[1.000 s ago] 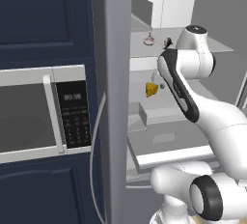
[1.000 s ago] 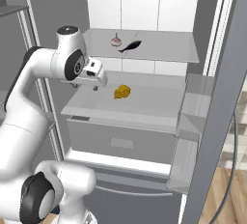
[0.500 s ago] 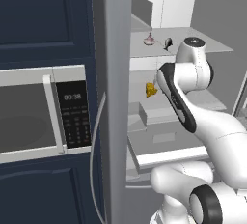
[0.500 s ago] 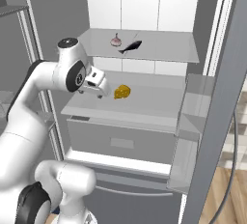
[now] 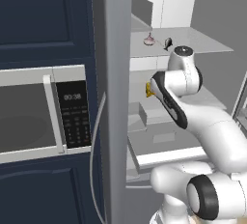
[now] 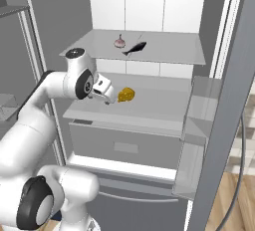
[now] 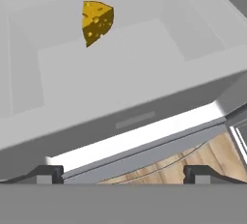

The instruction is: Take the cheese, fish, and garlic from the fridge and place them on the plate on the dining counter to create an appetizer plate.

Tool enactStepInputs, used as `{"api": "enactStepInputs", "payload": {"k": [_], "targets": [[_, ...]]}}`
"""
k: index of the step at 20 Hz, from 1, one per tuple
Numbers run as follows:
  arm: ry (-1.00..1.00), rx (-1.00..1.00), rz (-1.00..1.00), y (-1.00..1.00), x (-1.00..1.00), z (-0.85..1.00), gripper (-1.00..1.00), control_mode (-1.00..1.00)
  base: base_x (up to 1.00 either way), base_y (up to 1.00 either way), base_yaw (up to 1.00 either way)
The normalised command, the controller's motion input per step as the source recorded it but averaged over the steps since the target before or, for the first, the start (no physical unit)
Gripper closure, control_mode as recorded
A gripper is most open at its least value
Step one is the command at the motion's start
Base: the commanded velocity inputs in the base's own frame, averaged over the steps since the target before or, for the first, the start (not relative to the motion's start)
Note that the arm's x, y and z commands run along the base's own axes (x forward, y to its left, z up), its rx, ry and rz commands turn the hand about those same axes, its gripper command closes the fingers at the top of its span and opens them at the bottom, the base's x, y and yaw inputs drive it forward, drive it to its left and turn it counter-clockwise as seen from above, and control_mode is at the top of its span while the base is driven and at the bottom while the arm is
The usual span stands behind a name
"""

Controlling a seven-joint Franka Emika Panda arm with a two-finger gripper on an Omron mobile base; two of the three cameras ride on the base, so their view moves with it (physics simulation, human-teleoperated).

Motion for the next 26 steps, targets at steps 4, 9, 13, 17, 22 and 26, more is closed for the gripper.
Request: {"api": "enactStepInputs", "payload": {"k": [4,9,13,17,22,26], "targets": [[0.00,0.00,-0.10,0.00,0.54,-0.22,-1.00,-1.00,0.00,0.00,0.00],[0.00,0.00,-0.07,0.00,0.55,-0.23,-1.00,-1.00,0.00,0.00,0.00],[0.00,0.00,-0.05,0.00,0.54,-0.28,-1.00,-1.00,0.00,0.00,0.00],[0.00,0.00,-0.05,0.00,0.52,-0.31,-1.00,-1.00,0.00,0.00,0.00],[0.00,0.00,-0.05,0.00,0.53,-0.27,-1.00,-1.00,0.00,0.00,0.00],[0.00,0.00,-0.05,0.00,0.50,-0.25,-1.00,-1.00,0.00,0.00,0.00]]}}
